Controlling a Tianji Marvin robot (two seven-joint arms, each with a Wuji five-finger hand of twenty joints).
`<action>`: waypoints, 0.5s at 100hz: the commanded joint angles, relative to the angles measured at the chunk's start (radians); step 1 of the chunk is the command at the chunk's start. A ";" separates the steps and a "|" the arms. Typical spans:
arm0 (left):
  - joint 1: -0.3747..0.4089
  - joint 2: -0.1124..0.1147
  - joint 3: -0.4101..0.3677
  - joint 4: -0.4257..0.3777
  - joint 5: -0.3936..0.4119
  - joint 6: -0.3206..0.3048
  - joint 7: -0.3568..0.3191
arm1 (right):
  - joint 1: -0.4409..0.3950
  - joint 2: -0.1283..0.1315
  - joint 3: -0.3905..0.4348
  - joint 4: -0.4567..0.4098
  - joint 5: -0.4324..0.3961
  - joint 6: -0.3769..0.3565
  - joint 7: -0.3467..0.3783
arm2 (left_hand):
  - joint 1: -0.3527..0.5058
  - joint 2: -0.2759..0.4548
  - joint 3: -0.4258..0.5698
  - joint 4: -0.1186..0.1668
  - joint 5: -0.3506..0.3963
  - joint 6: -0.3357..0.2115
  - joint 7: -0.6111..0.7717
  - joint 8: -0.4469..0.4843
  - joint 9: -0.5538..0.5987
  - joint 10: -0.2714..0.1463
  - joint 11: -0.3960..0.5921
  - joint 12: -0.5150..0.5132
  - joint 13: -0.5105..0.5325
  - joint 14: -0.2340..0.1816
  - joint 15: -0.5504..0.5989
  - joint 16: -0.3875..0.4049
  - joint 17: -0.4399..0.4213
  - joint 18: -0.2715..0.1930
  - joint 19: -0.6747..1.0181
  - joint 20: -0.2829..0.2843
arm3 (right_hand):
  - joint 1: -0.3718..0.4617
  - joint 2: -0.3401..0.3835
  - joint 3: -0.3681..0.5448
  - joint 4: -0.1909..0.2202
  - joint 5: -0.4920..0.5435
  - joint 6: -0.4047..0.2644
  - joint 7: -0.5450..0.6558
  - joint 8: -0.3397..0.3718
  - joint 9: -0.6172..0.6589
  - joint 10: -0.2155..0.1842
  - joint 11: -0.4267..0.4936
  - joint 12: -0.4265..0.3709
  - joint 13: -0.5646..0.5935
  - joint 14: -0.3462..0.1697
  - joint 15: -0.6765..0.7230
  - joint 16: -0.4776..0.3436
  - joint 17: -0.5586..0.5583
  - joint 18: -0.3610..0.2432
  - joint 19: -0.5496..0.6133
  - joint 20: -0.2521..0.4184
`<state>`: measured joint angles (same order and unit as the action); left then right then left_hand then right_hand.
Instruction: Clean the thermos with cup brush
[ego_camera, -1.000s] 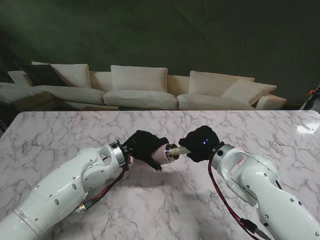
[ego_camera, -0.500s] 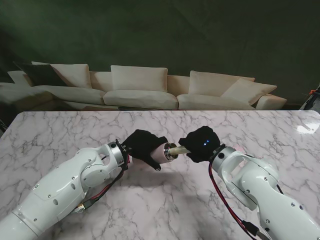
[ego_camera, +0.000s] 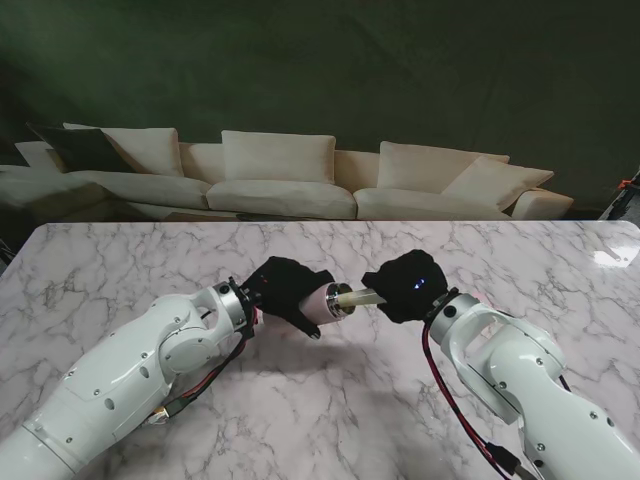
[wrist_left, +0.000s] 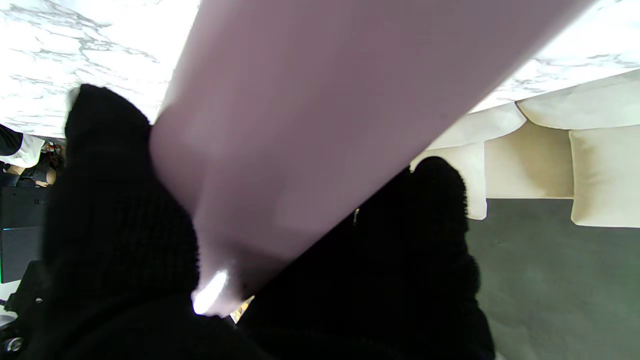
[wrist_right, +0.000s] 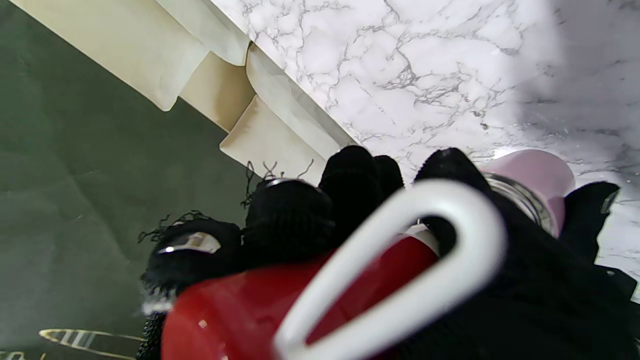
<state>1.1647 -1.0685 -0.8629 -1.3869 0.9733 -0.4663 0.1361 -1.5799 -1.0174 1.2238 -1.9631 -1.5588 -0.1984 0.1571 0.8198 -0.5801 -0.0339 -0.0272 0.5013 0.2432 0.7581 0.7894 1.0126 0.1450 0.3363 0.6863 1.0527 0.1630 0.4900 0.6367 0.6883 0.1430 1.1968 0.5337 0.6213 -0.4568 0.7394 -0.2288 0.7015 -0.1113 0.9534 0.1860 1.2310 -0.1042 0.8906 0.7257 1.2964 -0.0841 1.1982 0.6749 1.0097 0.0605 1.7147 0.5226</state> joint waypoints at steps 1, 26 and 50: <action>0.000 0.001 0.005 0.001 0.003 -0.003 -0.014 | -0.004 0.002 0.008 -0.020 -0.003 0.019 -0.007 | 0.417 0.274 0.337 0.059 0.079 -0.239 0.092 0.003 0.015 -0.058 0.023 0.006 0.088 -0.135 0.204 0.056 0.020 -0.181 0.034 0.014 | 0.113 0.099 0.140 -0.021 0.032 -0.005 0.028 -0.022 0.037 0.011 0.017 0.008 0.026 0.012 0.029 0.011 0.070 -0.020 0.143 0.002; -0.007 -0.002 0.022 0.005 -0.005 -0.003 -0.010 | 0.039 0.004 -0.046 0.028 0.019 0.024 0.004 | 0.415 0.274 0.341 0.058 0.078 -0.239 0.094 0.001 0.015 -0.059 0.023 0.008 0.087 -0.136 0.204 0.056 0.021 -0.180 0.035 0.014 | 0.113 0.098 0.142 -0.021 0.034 -0.009 0.028 -0.023 0.037 0.011 0.017 0.008 0.026 0.009 0.030 0.011 0.069 -0.013 0.141 0.002; -0.003 0.000 0.015 0.006 -0.003 -0.004 -0.013 | 0.054 0.004 -0.059 0.034 0.030 0.022 0.011 | 0.416 0.275 0.342 0.057 0.077 -0.238 0.095 -0.001 0.014 -0.058 0.022 0.008 0.086 -0.135 0.203 0.055 0.020 -0.181 0.034 0.013 | 0.111 0.097 0.145 -0.022 0.033 -0.010 0.028 -0.023 0.038 0.009 0.017 0.007 0.026 0.006 0.029 0.011 0.069 -0.013 0.141 0.002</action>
<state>1.1581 -1.0655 -0.8437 -1.3741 0.9691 -0.4658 0.1371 -1.5111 -1.0086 1.1459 -1.9031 -1.5188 -0.1770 0.1722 0.8198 -0.5801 -0.0339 -0.0273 0.5013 0.2432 0.7599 0.7867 1.0126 0.1450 0.3363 0.6862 1.0527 0.1629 0.4900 0.6367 0.6883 0.1430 1.1968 0.5337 0.6361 -0.4764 0.7467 -0.2290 0.7108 -0.1095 0.9534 0.1857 1.2312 -0.1028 0.8906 0.7257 1.2965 -0.0818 1.1985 0.6750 1.0111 0.0622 1.7146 0.5225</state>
